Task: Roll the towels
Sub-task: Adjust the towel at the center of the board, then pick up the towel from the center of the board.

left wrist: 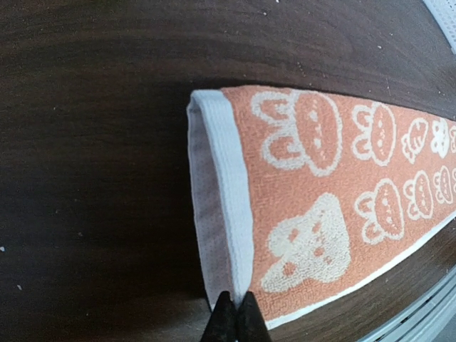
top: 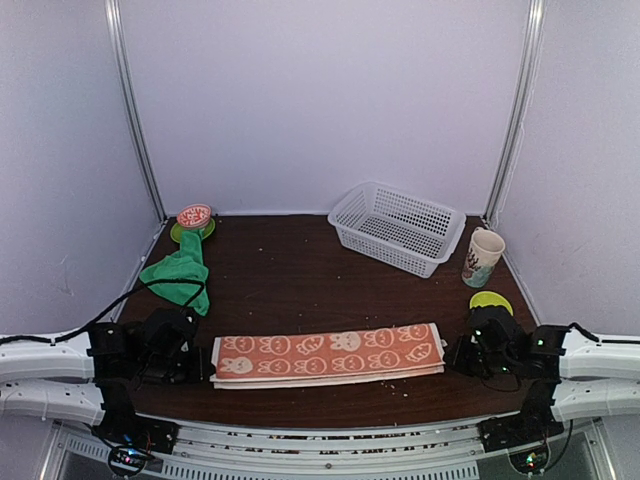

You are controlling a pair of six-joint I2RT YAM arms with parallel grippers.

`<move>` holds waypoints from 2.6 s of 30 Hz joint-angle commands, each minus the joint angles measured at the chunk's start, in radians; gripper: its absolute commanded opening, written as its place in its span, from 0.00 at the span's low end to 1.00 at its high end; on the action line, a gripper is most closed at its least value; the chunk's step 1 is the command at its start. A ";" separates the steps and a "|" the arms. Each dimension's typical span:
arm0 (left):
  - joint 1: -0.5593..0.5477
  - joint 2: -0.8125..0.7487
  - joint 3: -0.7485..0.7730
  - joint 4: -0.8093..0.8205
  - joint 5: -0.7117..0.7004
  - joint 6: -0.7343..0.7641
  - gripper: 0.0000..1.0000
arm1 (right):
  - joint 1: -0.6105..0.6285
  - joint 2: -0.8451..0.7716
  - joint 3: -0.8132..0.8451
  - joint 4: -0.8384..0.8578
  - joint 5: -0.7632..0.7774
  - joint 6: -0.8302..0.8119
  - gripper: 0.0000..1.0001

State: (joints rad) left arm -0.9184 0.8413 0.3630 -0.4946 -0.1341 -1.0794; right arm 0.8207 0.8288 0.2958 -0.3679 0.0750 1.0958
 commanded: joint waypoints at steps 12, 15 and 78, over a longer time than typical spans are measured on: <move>-0.005 0.034 -0.057 0.035 0.002 -0.020 0.00 | 0.013 0.018 -0.034 -0.006 -0.032 -0.018 0.00; -0.005 0.073 -0.069 0.048 -0.005 -0.028 0.00 | 0.013 0.036 -0.064 0.050 -0.035 0.003 0.00; 0.056 0.420 0.435 0.212 0.069 0.331 0.49 | -0.095 0.185 0.187 0.085 0.013 -0.153 0.61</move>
State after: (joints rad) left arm -0.8066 1.2720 0.7025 -0.2134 -0.0372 -0.8082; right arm 0.7082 1.0588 0.5137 -0.1421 0.0883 0.9771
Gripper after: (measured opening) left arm 0.485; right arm 0.628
